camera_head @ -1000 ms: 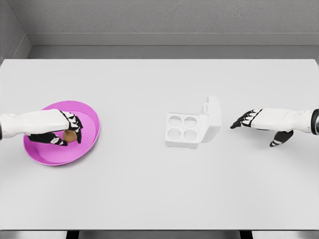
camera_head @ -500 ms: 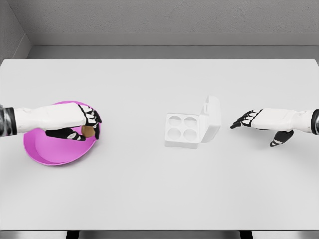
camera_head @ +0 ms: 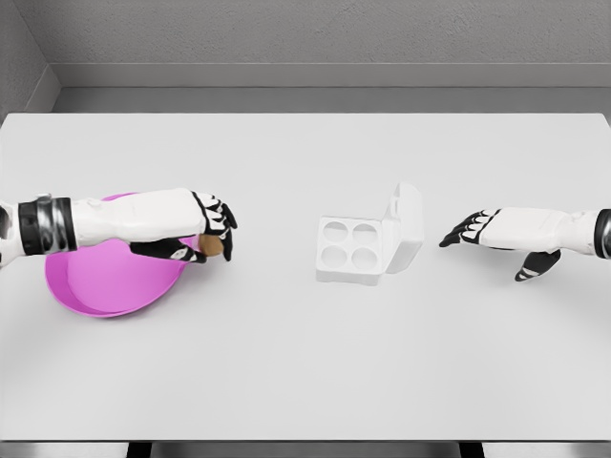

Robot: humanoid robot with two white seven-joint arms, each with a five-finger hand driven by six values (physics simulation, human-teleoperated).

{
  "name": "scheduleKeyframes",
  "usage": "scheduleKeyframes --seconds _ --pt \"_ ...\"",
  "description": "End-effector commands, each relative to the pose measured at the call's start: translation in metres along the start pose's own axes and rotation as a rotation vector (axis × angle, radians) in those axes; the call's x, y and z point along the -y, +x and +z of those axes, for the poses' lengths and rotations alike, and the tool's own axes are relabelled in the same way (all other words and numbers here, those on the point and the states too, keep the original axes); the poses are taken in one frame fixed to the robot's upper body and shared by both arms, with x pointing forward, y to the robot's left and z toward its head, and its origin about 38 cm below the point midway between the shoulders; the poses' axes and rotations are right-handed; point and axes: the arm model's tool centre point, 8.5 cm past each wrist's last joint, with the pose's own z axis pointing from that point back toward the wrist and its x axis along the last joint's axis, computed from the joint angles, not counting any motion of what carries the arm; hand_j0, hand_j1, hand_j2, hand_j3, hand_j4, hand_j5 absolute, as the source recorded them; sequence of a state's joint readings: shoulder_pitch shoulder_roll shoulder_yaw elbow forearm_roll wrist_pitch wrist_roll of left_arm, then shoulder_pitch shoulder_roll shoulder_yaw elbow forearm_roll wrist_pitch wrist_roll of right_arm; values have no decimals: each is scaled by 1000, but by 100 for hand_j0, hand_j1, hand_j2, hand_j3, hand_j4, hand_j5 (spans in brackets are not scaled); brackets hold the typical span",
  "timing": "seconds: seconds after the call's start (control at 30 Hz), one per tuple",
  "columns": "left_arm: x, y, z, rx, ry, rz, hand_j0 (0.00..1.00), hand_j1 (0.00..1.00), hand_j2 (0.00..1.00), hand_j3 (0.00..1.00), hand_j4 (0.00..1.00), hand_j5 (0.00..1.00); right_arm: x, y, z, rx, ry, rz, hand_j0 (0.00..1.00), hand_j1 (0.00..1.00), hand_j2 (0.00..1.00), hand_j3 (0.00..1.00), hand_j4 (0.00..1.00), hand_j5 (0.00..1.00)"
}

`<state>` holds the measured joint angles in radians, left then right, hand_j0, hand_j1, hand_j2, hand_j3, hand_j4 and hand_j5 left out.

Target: Pack egg into the box and close the box lid

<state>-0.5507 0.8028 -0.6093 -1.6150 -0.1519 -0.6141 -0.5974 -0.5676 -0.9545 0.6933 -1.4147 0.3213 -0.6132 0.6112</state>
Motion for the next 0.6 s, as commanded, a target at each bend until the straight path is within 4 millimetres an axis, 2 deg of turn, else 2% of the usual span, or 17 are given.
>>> scheduleKeyframes --seconds 0.0,0.07,0.17,0.33,0.5,0.57 --pt "0 3 -9 21 16 10 49 49 49 49 49 49 1 1 0 3 -4 -1 100 100 100 100 100 100" --pt "-3 5 -13 31 13 2 49 49 49 49 49 49 1 1 0 4 -3 -1 100 100 100 100 100 100" --pt "-4 10 -31 58 27 -15 49 49 49 49 49 49 1 3 -2 9 -2 -1 100 100 100 100 100 100" --pt "-8 13 -36 69 37 -26 49 49 49 49 49 49 2 4 -3 14 -4 4 100 100 100 100 100 100" --pt "-14 22 -56 121 39 -39 49 49 49 49 49 49 1 4 -3 14 -3 3 100 100 100 100 100 100" --pt "-15 23 -57 123 43 -41 49 49 49 49 49 49 1 4 -3 14 -3 3 100 100 100 100 100 100"
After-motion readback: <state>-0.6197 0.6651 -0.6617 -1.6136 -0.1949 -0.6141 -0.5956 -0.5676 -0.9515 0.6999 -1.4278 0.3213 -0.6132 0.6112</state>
